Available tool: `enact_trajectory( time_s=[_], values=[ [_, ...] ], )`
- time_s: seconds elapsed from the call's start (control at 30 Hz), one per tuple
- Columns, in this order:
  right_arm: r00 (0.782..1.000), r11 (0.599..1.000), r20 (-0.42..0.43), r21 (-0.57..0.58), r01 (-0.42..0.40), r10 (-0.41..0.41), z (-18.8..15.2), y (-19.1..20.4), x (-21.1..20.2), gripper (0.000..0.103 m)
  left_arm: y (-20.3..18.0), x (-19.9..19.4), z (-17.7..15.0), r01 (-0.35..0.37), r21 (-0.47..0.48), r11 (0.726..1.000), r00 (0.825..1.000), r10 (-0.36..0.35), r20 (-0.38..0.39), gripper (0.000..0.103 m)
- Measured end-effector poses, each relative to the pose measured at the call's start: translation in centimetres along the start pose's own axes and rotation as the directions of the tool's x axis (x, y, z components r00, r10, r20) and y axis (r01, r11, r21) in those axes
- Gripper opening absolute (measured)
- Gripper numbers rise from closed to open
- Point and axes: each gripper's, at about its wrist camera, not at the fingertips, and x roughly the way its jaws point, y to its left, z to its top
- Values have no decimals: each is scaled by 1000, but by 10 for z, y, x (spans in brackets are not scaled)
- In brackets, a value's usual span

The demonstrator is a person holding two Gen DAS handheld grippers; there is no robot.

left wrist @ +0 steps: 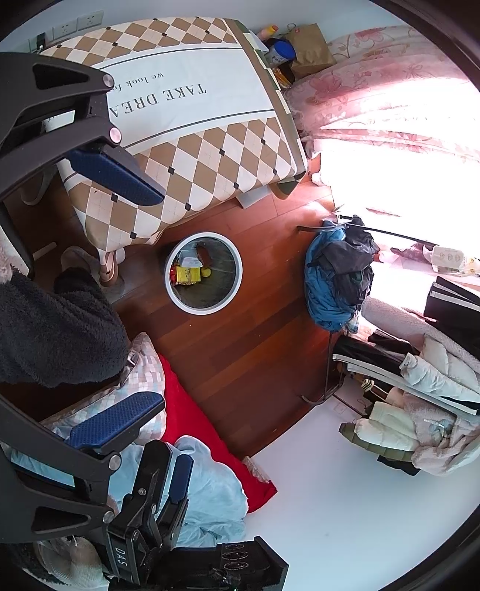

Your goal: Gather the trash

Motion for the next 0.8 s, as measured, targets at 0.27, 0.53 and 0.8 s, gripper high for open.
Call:
enact_trajectory(
  time_s=[0.27, 0.53, 0.8],
  values=[
    [1000, 1000, -3, -1, -1, 1, -1, 1, -1, 103, 1, -2, -1, 2, -2, 1000, 1000, -2, -2, 103],
    [1000, 1000, -11, -15, -2, 2, -5, -2, -4, 103, 3, -3, -1, -1, -14, 1000, 1000, 1, 0, 103],
    [1000, 1000, -13, -19, 1, -2, -4, 1, -3, 103, 4, -3, -1, 1, -13, 1000, 1000, -1, -1, 103]
  ],
)
